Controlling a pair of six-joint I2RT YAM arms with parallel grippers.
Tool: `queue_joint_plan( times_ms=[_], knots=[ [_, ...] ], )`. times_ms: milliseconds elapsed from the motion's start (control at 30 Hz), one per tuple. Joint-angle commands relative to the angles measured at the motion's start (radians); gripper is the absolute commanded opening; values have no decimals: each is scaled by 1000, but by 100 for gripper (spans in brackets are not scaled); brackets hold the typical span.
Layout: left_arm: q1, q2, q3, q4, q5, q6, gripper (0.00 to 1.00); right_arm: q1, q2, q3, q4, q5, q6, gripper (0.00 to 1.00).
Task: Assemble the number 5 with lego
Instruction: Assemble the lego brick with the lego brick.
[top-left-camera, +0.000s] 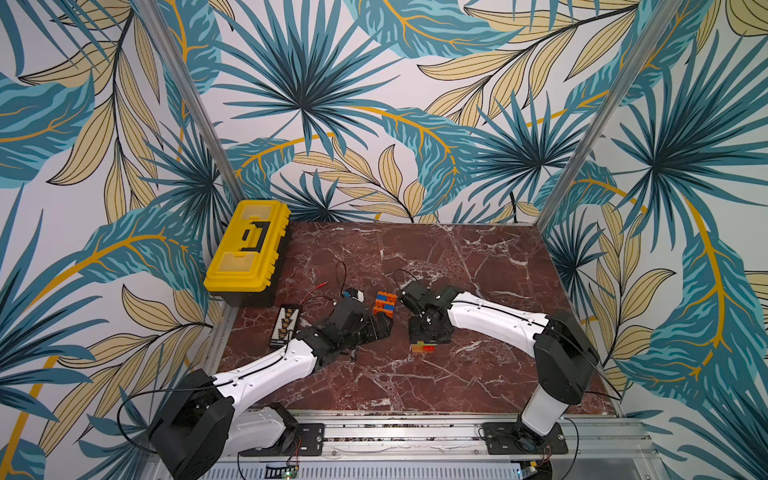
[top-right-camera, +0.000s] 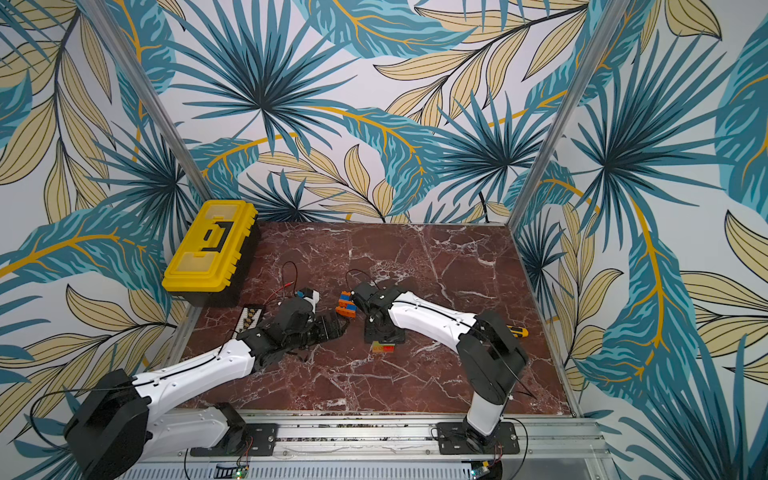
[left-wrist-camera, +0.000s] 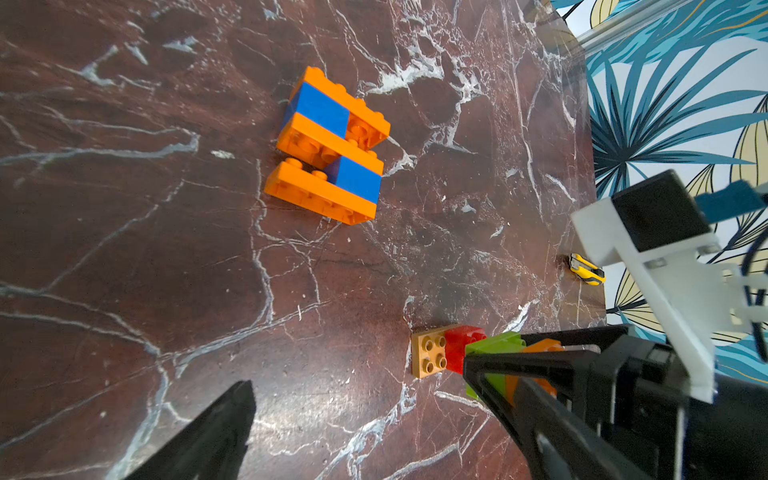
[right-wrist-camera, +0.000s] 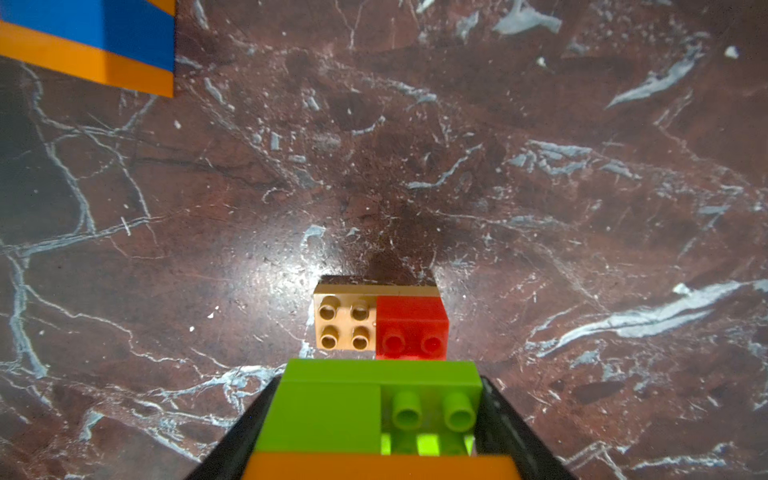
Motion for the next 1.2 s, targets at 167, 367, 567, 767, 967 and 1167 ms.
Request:
queue_joint_plan(
  times_ms=[167,367,567,767,967,1167],
  knots=[
    [4,-2,-16,-6,-9,-3,100,30,36,-13,1,12,19,62],
    [4,-1,-17,-7,-9,-4,100,30,30,-27,4,41,36,62],
    [5,4,-13,-4,-3,-3,100,30,34,-48,39,39,56,62],
    [5,4,-14,-7,0,-4,100,30,45,-55,47,44,67,62],
    [6,7,-14,-6,1,-4,100,30,45,-55,35,65,61,62],
    [5,13,-9,-5,7,-2,100,30,59,-60,36,67,60,62]
  ],
)
